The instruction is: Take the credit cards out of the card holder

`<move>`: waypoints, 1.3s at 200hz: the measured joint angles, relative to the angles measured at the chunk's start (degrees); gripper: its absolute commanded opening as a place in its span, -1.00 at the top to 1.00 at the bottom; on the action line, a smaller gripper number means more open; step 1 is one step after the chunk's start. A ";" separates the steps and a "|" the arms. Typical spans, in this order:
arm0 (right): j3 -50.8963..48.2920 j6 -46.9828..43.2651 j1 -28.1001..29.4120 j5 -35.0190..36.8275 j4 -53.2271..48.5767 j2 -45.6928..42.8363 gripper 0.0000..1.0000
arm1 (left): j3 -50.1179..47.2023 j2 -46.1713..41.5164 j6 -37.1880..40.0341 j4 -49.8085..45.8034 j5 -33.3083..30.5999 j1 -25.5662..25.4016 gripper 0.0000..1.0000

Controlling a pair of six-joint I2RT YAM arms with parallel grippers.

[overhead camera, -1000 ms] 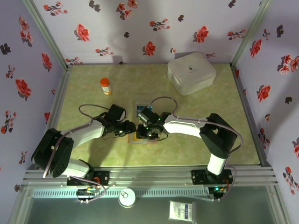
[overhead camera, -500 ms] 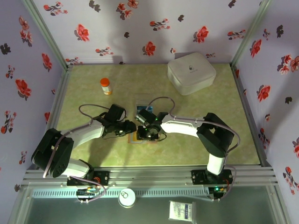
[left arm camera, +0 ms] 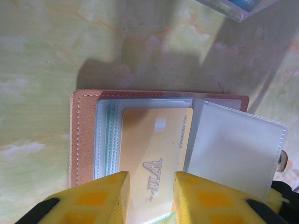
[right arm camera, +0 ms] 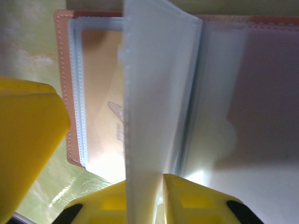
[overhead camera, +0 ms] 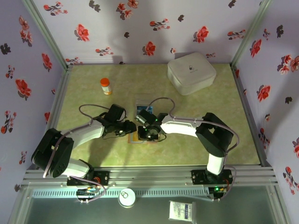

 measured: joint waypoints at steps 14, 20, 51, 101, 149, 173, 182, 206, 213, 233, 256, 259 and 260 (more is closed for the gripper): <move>-0.66 0.35 0.00 0.00 0.66 0.00 0.82 | -0.09 0.00 -0.02 0.13 0.00 0.00 0.41; -0.76 0.44 0.00 0.00 0.76 0.00 0.83 | -0.09 0.00 0.00 0.13 0.00 0.00 0.41; -1.62 0.66 0.00 -0.04 2.19 0.00 0.91 | -0.09 0.00 0.00 0.17 0.02 0.00 0.41; -2.60 0.61 0.00 0.11 2.54 -0.79 0.67 | -0.09 0.00 -0.02 0.17 0.02 0.00 0.40; -4.13 0.59 -0.07 1.79 1.14 -4.76 0.51 | -0.09 0.00 -0.04 0.17 0.02 0.00 0.39; -5.25 0.52 -0.59 2.69 0.46 -6.38 0.49 | -0.09 0.00 -0.04 0.15 0.00 0.00 0.38; -5.84 0.48 -0.87 2.99 0.22 -6.84 0.49 | -0.09 0.00 -0.04 0.15 0.02 0.00 0.38; -7.19 0.37 -1.60 4.13 -1.07 -7.37 0.48 | -0.09 0.00 -0.02 0.09 0.00 0.00 0.38; -7.45 0.20 -1.77 4.59 -1.70 -7.37 0.48 | -0.09 0.00 -0.02 0.02 -0.02 0.00 0.38; -7.96 -0.33 -2.12 5.99 -3.85 -7.48 0.46 | -0.09 0.00 0.00 -0.50 -0.02 0.00 0.38; -8.13 -0.90 -2.34 7.39 -6.12 -8.28 0.44 | -0.07 0.00 0.22 -1.25 -0.24 0.00 0.38; -8.13 -1.01 -2.34 7.52 -6.32 -8.48 0.44 | -0.07 0.00 0.24 -1.36 -0.26 0.00 0.38; -8.13 -1.05 -2.34 7.56 -6.36 -8.50 0.44 | -0.07 0.00 0.24 -1.40 -0.28 0.00 0.38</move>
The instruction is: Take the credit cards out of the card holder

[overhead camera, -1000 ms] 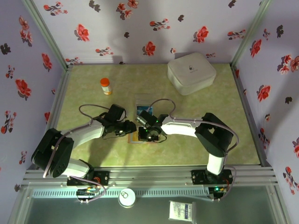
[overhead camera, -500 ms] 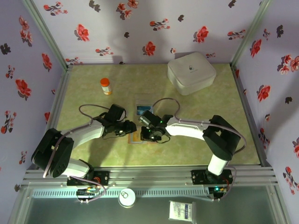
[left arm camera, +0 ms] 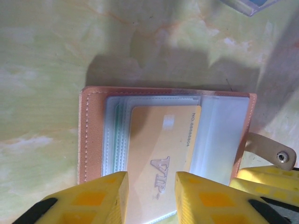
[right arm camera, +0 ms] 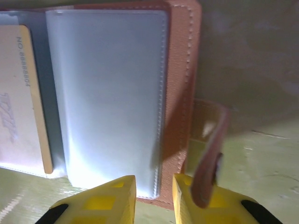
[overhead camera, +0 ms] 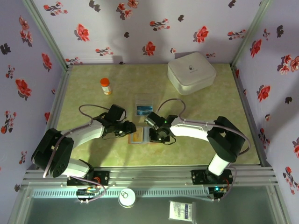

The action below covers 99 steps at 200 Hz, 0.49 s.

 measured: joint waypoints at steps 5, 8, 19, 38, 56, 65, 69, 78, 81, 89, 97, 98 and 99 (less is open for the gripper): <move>0.00 -0.02 0.00 0.15 -0.35 -0.33 0.44 | 0.02 0.00 0.04 -0.20 0.00 0.00 0.38; 0.00 -0.07 -0.02 0.26 -0.57 -0.59 0.44 | 0.09 0.00 0.13 -0.42 -0.11 0.00 0.38; 0.02 -0.31 -0.02 0.52 -1.22 -1.40 0.43 | 0.22 0.02 0.22 -0.81 -0.39 0.00 0.38; 0.35 -0.68 -0.07 1.09 -2.71 -2.51 0.42 | 0.50 0.02 0.63 -1.55 -0.96 0.02 0.39; 1.36 -1.11 -0.17 1.46 -3.87 -3.06 0.42 | 0.57 0.02 1.14 -2.10 -1.49 0.02 0.43; 2.05 -1.46 -0.26 1.49 -4.15 -3.21 0.42 | 0.57 0.02 1.36 -2.40 -1.73 0.02 0.45; 2.34 -1.53 -0.26 1.49 -4.22 -3.26 0.43 | 0.57 0.02 1.49 -2.58 -1.79 0.02 0.47; 2.99 -1.77 -0.26 1.46 -4.28 -3.28 0.43 | 0.57 0.02 1.57 -2.84 -1.95 0.02 0.50; 3.19 -1.84 -0.26 1.46 -4.28 -3.28 0.43 | 0.57 0.02 1.62 -2.95 -1.97 0.02 0.52; 3.69 -1.97 -0.26 1.42 -4.13 -3.28 0.44 | 0.57 0.02 1.73 -3.06 -2.14 0.02 0.56; 4.07 -1.97 -0.26 1.22 -3.87 -3.28 0.44 | 0.57 0.02 1.79 -3.08 -2.34 0.02 0.59; 4.11 -1.97 -0.26 1.20 -3.85 -3.28 0.45 | 0.57 0.02 1.81 -3.10 -2.36 0.02 0.60; 4.17 -1.99 -0.26 1.18 -3.74 -3.28 0.44 | 0.57 0.02 1.79 -3.13 -2.34 0.02 0.60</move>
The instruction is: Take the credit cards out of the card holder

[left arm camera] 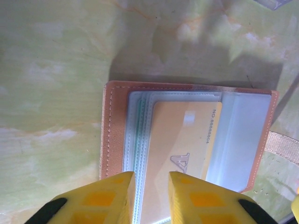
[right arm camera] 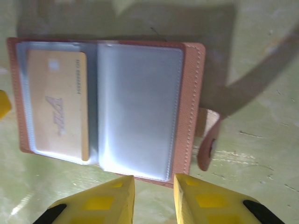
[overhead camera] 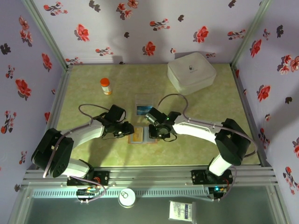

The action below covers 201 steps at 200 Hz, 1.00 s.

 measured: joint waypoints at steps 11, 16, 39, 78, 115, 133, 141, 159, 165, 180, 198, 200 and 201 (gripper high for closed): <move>0.44 0.02 -0.02 -0.63 0.72 0.00 0.45 | 0.00 0.00 0.13 -0.07 -0.04 0.00 0.67; 0.55 0.00 -0.04 -1.05 1.29 0.00 0.46 | -0.02 0.00 0.13 -0.07 -0.11 0.00 0.69; 1.29 0.02 -0.63 -3.93 4.70 0.61 0.50 | -0.13 0.00 0.13 0.11 -0.13 0.00 0.78; 2.21 0.07 -1.77 -8.98 11.67 4.55 0.53 | -0.37 0.50 0.13 0.44 0.02 0.00 0.87; 2.23 0.52 -2.64 -13.40 17.03 8.66 0.55 | -0.44 0.83 0.11 1.44 0.52 0.00 0.93; 2.23 0.72 -3.02 -14.93 19.23 10.16 0.55 | -0.44 0.90 0.11 2.12 1.11 -0.02 0.95; 2.23 0.74 -3.06 -15.34 19.85 10.56 0.55 | -0.44 0.96 0.11 2.34 1.29 0.00 0.95; 2.23 0.94 -3.19 -16.09 20.96 10.99 0.55 | -0.42 1.42 0.11 2.71 1.57 0.00 0.97; 2.21 1.05 -3.28 -16.22 21.29 11.10 0.54 | -0.42 1.70 0.13 2.75 1.60 0.00 0.97; 2.08 1.18 -3.32 -16.41 21.86 11.32 0.50 | -0.42 2.45 0.13 2.75 1.70 0.00 0.98; 1.55 1.33 -3.52 -16.41 22.05 11.54 0.48 | -0.42 3.43 0.13 2.75 1.84 0.00 0.98; 1.49 1.33 -3.56 -16.41 22.08 11.61 0.48 | -0.42 3.54 0.13 2.75 1.88 0.00 0.98; 1.46 1.33 -3.56 -16.41 22.08 11.63 0.47 | -0.42 3.61 0.13 2.75 1.92 0.00 0.98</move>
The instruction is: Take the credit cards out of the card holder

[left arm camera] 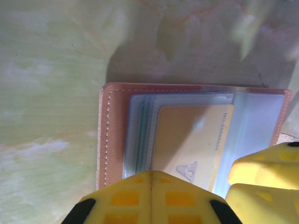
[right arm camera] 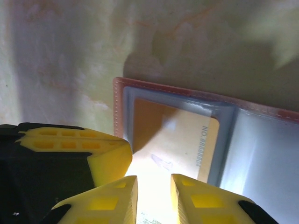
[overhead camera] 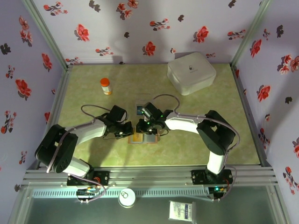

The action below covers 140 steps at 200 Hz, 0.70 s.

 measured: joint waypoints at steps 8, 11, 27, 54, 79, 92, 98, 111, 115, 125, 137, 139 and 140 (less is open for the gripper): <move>-0.20 0.04 -0.09 0.00 -0.04 0.24 0.47 | 0.00 0.22 0.00 0.17 0.22 0.00 0.98; -0.26 0.04 -0.09 0.00 0.00 0.31 0.46 | 0.00 0.26 0.00 0.24 0.28 0.00 0.98; -0.72 0.07 -0.22 0.02 0.07 0.74 0.46 | 0.00 0.42 0.00 0.55 0.55 0.00 0.98; -0.87 0.24 -0.31 0.02 0.13 1.31 0.45 | 0.00 0.46 0.00 0.63 0.55 0.00 0.98; -0.90 0.24 -0.31 0.09 0.15 1.31 0.45 | 0.00 0.46 0.00 0.63 0.55 0.00 0.98; -0.90 0.22 -0.31 0.15 0.13 1.31 0.45 | 0.00 0.46 0.00 0.63 0.55 0.00 0.98; -0.90 0.22 -0.31 0.20 0.11 1.31 0.45 | 0.00 0.46 0.00 0.63 0.55 0.00 0.98; -0.90 0.20 -0.31 0.37 0.00 1.31 0.45 | 0.00 0.46 0.00 0.63 0.55 0.00 0.96; -0.90 0.20 -0.31 0.42 -0.11 1.31 0.45 | 0.00 0.46 0.00 0.63 0.55 0.00 0.96; -0.90 0.17 -0.31 0.61 -0.37 1.31 0.45 | 0.00 0.46 0.00 0.63 0.55 0.00 0.96; -0.90 0.15 -0.31 0.90 -0.61 1.29 0.45 | 0.00 0.42 0.00 0.61 0.55 0.00 0.96; -0.90 0.13 -0.31 0.98 -0.70 1.29 0.45 | 0.00 0.39 0.00 0.59 0.55 0.00 0.96; -0.90 0.13 -0.31 0.98 -0.72 1.29 0.45 | 0.00 0.39 0.00 0.59 0.52 0.00 0.96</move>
